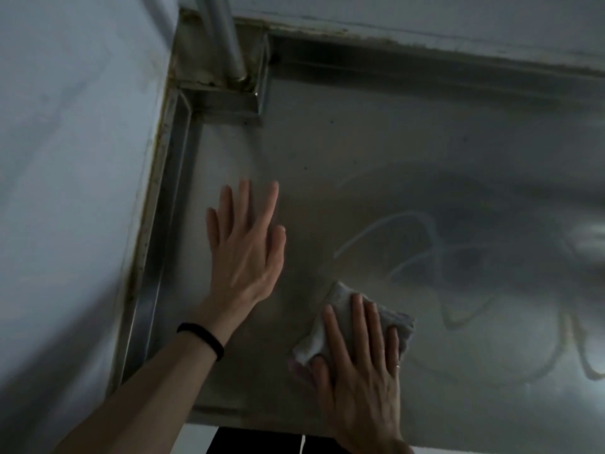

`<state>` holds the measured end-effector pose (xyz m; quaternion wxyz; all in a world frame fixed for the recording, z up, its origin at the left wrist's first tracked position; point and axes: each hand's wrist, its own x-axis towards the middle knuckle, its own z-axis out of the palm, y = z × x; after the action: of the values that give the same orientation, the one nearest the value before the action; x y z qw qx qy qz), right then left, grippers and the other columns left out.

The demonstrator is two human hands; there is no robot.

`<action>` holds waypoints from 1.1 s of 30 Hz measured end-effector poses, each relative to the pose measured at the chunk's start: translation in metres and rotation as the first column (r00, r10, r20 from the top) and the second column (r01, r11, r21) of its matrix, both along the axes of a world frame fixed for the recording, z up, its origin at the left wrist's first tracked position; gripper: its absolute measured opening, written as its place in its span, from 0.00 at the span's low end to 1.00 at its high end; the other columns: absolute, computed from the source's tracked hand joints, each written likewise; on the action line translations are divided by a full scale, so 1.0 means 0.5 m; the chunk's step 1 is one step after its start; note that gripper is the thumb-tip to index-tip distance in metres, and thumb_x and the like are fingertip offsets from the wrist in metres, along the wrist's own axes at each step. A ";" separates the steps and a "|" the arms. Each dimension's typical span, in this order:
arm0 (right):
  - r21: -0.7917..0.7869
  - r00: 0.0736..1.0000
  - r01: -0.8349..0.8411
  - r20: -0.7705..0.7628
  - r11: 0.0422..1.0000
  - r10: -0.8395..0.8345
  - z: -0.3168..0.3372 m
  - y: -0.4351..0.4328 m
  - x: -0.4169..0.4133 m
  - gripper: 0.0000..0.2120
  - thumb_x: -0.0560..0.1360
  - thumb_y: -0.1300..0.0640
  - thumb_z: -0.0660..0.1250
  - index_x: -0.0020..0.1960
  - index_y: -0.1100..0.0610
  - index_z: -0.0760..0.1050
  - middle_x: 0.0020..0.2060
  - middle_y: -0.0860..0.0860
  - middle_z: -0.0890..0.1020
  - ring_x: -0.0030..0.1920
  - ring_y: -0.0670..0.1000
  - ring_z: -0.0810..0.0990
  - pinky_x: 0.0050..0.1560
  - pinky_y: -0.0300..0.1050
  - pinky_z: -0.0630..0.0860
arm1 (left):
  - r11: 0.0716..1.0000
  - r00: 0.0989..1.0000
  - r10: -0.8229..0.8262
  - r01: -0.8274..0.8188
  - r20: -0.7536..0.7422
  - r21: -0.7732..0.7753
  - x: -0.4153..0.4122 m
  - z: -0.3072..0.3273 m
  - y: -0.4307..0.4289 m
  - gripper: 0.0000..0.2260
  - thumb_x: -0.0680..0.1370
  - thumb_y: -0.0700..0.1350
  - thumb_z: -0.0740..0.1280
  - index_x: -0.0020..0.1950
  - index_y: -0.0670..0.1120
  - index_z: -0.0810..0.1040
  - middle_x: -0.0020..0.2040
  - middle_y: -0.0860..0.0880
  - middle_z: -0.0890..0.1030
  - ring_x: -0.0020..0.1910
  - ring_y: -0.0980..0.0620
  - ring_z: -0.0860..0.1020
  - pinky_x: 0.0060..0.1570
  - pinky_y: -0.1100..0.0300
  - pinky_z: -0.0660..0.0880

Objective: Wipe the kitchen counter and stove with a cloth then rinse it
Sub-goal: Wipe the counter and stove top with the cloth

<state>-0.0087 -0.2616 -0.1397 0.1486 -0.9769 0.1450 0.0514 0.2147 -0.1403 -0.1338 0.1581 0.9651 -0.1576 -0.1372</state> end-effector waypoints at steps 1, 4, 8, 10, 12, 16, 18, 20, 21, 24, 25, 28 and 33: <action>0.004 1.000 -0.019 0.007 1.000 0.019 -0.005 -0.009 0.025 0.32 0.80 0.40 0.58 0.82 0.44 0.60 0.83 0.56 0.60 0.83 0.58 0.58 0.78 0.63 0.56 | 0.999 1.000 -0.011 0.011 0.009 0.032 0.000 -0.009 -0.002 0.29 0.84 0.61 0.47 0.86 0.60 0.49 0.87 0.45 0.46 0.85 0.38 0.44 0.82 0.34 0.44; 0.003 0.998 -0.040 0.041 0.999 0.040 -0.011 -0.055 0.143 0.30 0.81 0.42 0.57 0.82 0.46 0.62 0.83 0.56 0.60 0.83 0.58 0.57 0.79 0.65 0.58 | 0.993 0.996 -0.038 0.029 0.081 0.114 -0.008 -0.029 0.001 0.29 0.84 0.61 0.48 0.86 0.59 0.49 0.87 0.44 0.48 0.85 0.36 0.47 0.81 0.33 0.47; -0.035 0.996 -0.070 0.045 0.997 0.072 -0.015 -0.156 0.352 0.29 0.84 0.41 0.53 0.84 0.45 0.58 0.84 0.54 0.54 0.84 0.57 0.51 0.81 0.64 0.51 | 0.983 0.985 -0.032 0.000 0.169 0.185 -0.013 -0.047 -0.001 0.29 0.84 0.59 0.52 0.86 0.59 0.52 0.86 0.43 0.52 0.84 0.36 0.51 0.80 0.32 0.51; -0.033 0.997 -0.066 0.047 0.997 0.067 -0.020 -0.203 0.445 0.29 0.85 0.40 0.49 0.84 0.44 0.53 0.85 0.53 0.50 0.85 0.56 0.47 0.82 0.62 0.45 | 0.979 0.980 -0.035 -0.005 0.194 0.204 -0.012 -0.053 -0.003 0.30 0.83 0.59 0.51 0.86 0.58 0.52 0.86 0.43 0.53 0.84 0.35 0.52 0.79 0.32 0.52; -0.029 0.996 -0.075 0.050 0.997 0.076 -0.022 -0.239 0.524 0.29 0.85 0.40 0.46 0.85 0.44 0.50 0.85 0.53 0.48 0.85 0.56 0.44 0.83 0.60 0.41 | 0.980 0.977 -0.041 -0.002 0.211 0.201 -0.013 -0.058 -0.002 0.30 0.83 0.60 0.50 0.86 0.59 0.51 0.86 0.43 0.52 0.84 0.35 0.52 0.79 0.31 0.53; -0.021 0.997 -0.074 0.030 0.997 0.075 -0.029 -0.270 0.633 0.29 0.86 0.39 0.44 0.85 0.45 0.48 0.85 0.52 0.45 0.84 0.56 0.42 0.83 0.60 0.39 | 0.981 0.975 -0.023 -0.020 0.222 0.191 -0.012 -0.057 -0.006 0.30 0.83 0.60 0.50 0.86 0.60 0.50 0.87 0.44 0.52 0.84 0.36 0.52 0.80 0.32 0.52; -0.015 0.997 -0.057 0.045 0.998 0.057 -0.029 -0.271 0.656 0.29 0.86 0.39 0.44 0.85 0.45 0.48 0.85 0.53 0.46 0.84 0.56 0.42 0.82 0.58 0.38 | 0.981 0.973 -0.017 -0.027 0.228 0.190 -0.014 -0.057 -0.006 0.30 0.83 0.60 0.50 0.86 0.60 0.50 0.87 0.44 0.52 0.84 0.36 0.53 0.80 0.33 0.52; -0.001 0.998 -0.047 0.051 0.999 0.047 -0.026 -0.267 0.655 0.29 0.86 0.40 0.45 0.85 0.45 0.48 0.85 0.53 0.46 0.84 0.55 0.42 0.81 0.57 0.36 | 0.980 0.972 -0.017 -0.030 0.234 0.197 -0.016 -0.055 -0.005 0.30 0.83 0.60 0.50 0.86 0.60 0.51 0.86 0.45 0.52 0.84 0.36 0.53 0.80 0.33 0.52; 0.002 0.998 -0.046 0.049 0.999 0.046 -0.022 -0.262 0.644 0.29 0.86 0.40 0.46 0.85 0.46 0.48 0.85 0.53 0.46 0.84 0.56 0.42 0.82 0.57 0.36 | 0.980 0.972 -0.016 -0.031 0.233 0.195 -0.016 -0.052 -0.007 0.29 0.83 0.60 0.50 0.86 0.60 0.52 0.86 0.44 0.53 0.84 0.36 0.53 0.80 0.33 0.52; -0.004 0.999 -0.030 0.045 1.000 0.030 -0.010 -0.213 0.550 0.29 0.86 0.41 0.49 0.85 0.48 0.51 0.85 0.55 0.48 0.85 0.57 0.44 0.83 0.61 0.42 | 0.978 0.977 -0.012 -0.032 0.212 0.206 -0.013 -0.042 -0.016 0.29 0.83 0.59 0.52 0.85 0.59 0.55 0.86 0.44 0.54 0.84 0.36 0.54 0.80 0.32 0.53; -0.004 0.998 -0.015 0.055 1.000 0.015 -0.007 -0.185 0.496 0.29 0.86 0.41 0.51 0.85 0.48 0.54 0.85 0.55 0.50 0.85 0.57 0.46 0.82 0.61 0.44 | 0.978 0.978 -0.009 -0.035 0.208 0.206 -0.015 -0.040 -0.017 0.29 0.83 0.59 0.52 0.85 0.58 0.56 0.86 0.43 0.54 0.84 0.36 0.54 0.79 0.32 0.53; 0.018 0.997 0.054 0.058 0.998 -0.055 -0.004 -0.082 0.275 0.30 0.84 0.42 0.56 0.84 0.47 0.59 0.84 0.54 0.55 0.84 0.56 0.51 0.82 0.61 0.48 | 0.985 0.977 -0.007 -0.030 0.213 0.170 -0.020 -0.038 -0.011 0.29 0.83 0.57 0.55 0.85 0.59 0.56 0.86 0.43 0.54 0.84 0.36 0.53 0.80 0.33 0.52; 0.042 0.995 0.068 -0.072 0.997 -0.065 0.003 0.013 0.016 0.30 0.82 0.40 0.56 0.83 0.46 0.59 0.84 0.54 0.55 0.84 0.57 0.55 0.82 0.58 0.48 | 0.983 0.988 -0.001 -0.027 0.154 0.183 -0.016 -0.026 -0.015 0.30 0.83 0.57 0.55 0.86 0.58 0.52 0.87 0.43 0.51 0.85 0.36 0.51 0.81 0.33 0.50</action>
<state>-0.0006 -0.2549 -0.1382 0.1666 -0.9655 0.1815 0.0842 0.2065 -0.1479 -0.1469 0.0563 0.9843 -0.1496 -0.0754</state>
